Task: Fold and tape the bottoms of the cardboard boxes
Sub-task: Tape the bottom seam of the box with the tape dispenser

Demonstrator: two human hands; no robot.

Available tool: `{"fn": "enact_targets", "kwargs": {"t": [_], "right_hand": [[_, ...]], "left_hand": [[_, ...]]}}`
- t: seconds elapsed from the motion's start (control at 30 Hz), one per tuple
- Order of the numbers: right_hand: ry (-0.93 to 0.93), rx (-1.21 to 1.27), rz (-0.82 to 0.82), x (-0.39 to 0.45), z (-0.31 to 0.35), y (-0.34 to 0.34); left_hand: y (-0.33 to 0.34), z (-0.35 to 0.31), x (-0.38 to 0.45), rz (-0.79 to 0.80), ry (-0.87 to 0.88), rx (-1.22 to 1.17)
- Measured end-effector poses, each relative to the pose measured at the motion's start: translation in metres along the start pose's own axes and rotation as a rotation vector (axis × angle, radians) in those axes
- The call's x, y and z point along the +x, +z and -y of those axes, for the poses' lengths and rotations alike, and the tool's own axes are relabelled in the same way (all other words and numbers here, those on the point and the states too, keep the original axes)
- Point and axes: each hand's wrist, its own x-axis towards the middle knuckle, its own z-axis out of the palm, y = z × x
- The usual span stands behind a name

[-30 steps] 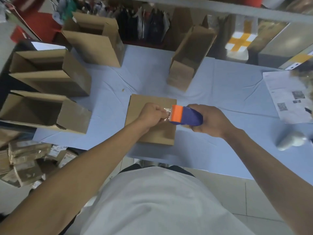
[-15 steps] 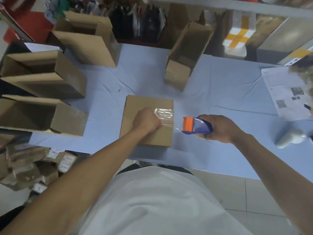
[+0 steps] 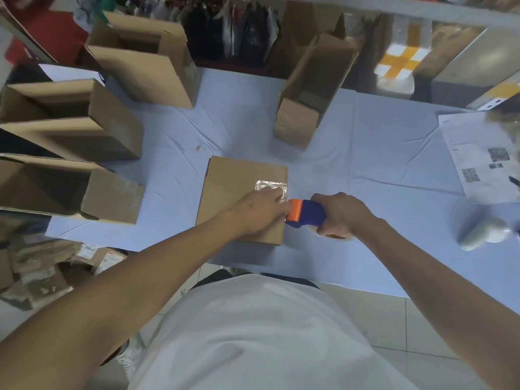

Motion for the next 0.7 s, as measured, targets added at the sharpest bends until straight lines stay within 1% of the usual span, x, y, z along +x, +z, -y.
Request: {"fn": "enact_targets", "kwargs": {"t": [0.07,0.1,0.13,0.2,0.23,0.27,0.33,0.37,0.43,0.47,0.57,0.6,0.67,0.7], "right_hand": [[0.109,-0.051,0.062,0.003,0.011,-0.008],[0.152,-0.116,0.079,0.006,0.014,-0.011],[0.180,-0.175,0.100,0.009,0.016,-0.013],[0.237,-0.168,0.113,0.013,0.016,-0.014],[0.263,-0.110,0.080,0.015,0.013,-0.013],[0.282,-0.050,0.014,0.015,0.010,-0.013],[0.304,0.006,-0.163,0.013,0.006,-0.015],[0.315,0.004,-0.230,0.012,0.005,-0.014],[0.291,0.003,-0.302,0.013,0.005,-0.003],[0.252,0.031,-0.331,0.015,0.005,0.007],[0.072,0.138,-0.377,0.020,0.007,0.038],[0.067,0.138,-0.409,0.021,0.009,0.046],[0.133,0.091,-0.583,0.019,0.019,0.052],[0.155,0.108,-0.654,0.018,0.025,0.053]], "left_hand": [[0.006,0.002,0.006,-0.043,0.063,0.114],[0.008,0.001,0.008,-0.069,0.103,0.198],[0.010,0.002,0.008,-0.076,0.114,0.245],[0.012,0.001,0.006,-0.063,0.107,0.295],[0.011,0.000,0.004,-0.057,0.077,0.298],[0.012,-0.001,0.002,-0.087,0.052,0.253],[0.012,-0.004,0.004,-0.117,0.020,0.221],[0.010,-0.006,0.005,-0.094,0.017,0.219],[0.012,-0.005,0.007,-0.055,0.009,0.164],[0.012,-0.005,0.005,-0.065,0.017,0.152],[0.018,-0.005,-0.005,-0.174,0.011,0.167],[0.020,-0.007,-0.007,-0.203,0.000,0.186],[0.025,-0.010,-0.010,-0.253,0.003,0.182],[0.024,-0.011,-0.011,-0.278,0.012,0.118]]}}
